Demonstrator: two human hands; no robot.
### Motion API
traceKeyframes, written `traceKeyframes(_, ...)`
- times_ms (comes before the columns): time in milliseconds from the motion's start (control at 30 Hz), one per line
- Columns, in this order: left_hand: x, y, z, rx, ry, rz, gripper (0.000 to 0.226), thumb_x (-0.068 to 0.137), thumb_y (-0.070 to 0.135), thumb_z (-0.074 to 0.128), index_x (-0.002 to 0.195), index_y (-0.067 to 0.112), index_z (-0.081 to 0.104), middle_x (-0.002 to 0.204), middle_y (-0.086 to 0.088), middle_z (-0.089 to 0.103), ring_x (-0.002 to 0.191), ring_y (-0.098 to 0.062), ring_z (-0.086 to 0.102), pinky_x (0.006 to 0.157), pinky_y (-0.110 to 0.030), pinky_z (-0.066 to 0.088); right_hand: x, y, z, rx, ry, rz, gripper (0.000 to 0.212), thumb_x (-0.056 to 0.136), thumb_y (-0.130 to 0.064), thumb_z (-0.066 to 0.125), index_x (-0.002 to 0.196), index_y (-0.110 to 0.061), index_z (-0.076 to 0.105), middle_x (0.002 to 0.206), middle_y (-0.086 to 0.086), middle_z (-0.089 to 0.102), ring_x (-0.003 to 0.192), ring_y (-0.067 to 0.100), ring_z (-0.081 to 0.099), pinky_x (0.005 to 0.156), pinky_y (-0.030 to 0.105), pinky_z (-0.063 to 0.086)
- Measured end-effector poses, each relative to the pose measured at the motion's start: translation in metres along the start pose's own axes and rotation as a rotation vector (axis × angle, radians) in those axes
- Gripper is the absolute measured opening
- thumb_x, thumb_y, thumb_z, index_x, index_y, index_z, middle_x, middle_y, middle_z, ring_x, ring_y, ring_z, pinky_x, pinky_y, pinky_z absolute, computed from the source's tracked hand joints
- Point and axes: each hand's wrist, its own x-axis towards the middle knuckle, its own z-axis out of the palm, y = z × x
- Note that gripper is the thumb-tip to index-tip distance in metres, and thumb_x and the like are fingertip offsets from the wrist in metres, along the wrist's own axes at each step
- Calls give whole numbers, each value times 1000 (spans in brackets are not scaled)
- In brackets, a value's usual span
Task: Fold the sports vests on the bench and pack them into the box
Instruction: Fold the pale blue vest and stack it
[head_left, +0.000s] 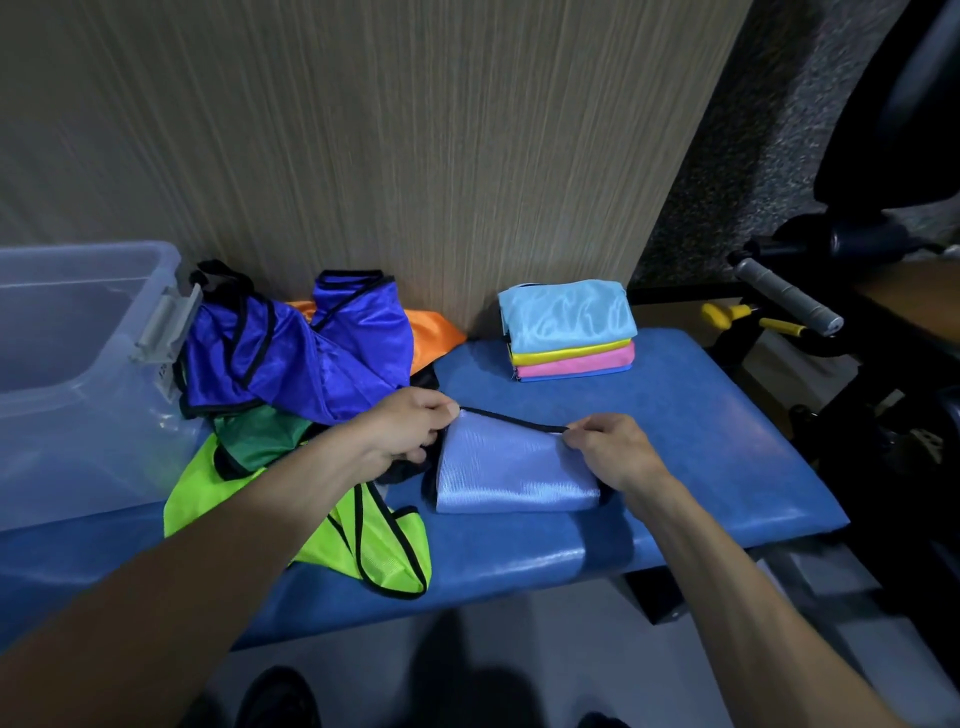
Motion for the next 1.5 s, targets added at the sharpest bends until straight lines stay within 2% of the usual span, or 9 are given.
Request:
traceKeyframes(267,4,11,-6,-169,-137,-93,11,103,15,51,97,16,60,82,-1,49,60,-10,31,47,-22,25,0,-3,3,-53,-27,11,15,94,-13,63,80,-15,69,85,3,67,82,20,61,65,28,47)
traceKeyframes(333,0,16,-2,132,-63,-15,19,104,13,44,88,15,55,78,-5,45,63,-15,37,50,-27,31,1,-5,1,-22,-37,33,15,94,-12,65,80,-16,68,87,2,67,85,20,61,66,27,47)
traceKeyframes(433,-3,11,7,796,130,187,28,109,20,31,93,9,52,108,-16,50,97,-32,55,84,-39,42,3,-9,-1,11,-46,81,9,92,-12,68,84,-15,69,92,4,68,89,22,63,69,28,47)
traceKeyframes(567,-15,-2,25,1035,417,502,30,106,29,33,118,14,56,123,-6,48,110,-31,50,90,-46,46,3,-13,-3,35,-67,110,7,91,-10,69,85,-14,72,93,5,71,93,25,66,78,30,53)
traceKeyframes(667,-27,-7,45,1104,218,711,55,105,49,21,149,27,44,153,4,40,137,-24,36,113,-41,28,4,-13,-6,20,-85,115,6,92,-14,69,87,-12,73,91,6,71,87,25,65,74,31,51)
traceKeyframes(800,-25,-28,51,1181,-52,560,63,105,60,12,162,36,0,170,11,-4,156,-11,-9,124,-47,-12,13,-14,-4,-31,-64,110,28,99,-30,62,92,-3,67,93,11,68,82,26,63,76,34,52)
traceKeyframes(1067,-18,-38,48,1113,-12,592,66,103,64,17,162,37,5,170,12,3,155,-9,-7,126,-41,-6,4,-12,24,-883,194,-372,23,104,-19,37,120,-13,52,123,5,51,115,30,49,88,41,42)
traceKeyframes(1233,-17,-37,44,1067,-38,588,67,107,53,20,163,19,5,171,8,3,155,-5,-7,126,-35,-7,9,-13,12,-744,-230,-624,40,101,-50,50,120,-19,66,111,1,57,107,25,54,95,42,46)
traceKeyframes(1500,-16,-40,25,988,-67,774,60,107,47,19,160,19,30,164,7,30,152,-9,18,126,-29,8,9,-36,-1,-695,-477,-248,43,73,-48,81,90,-13,63,81,-4,60,74,17,56,68,34,45)
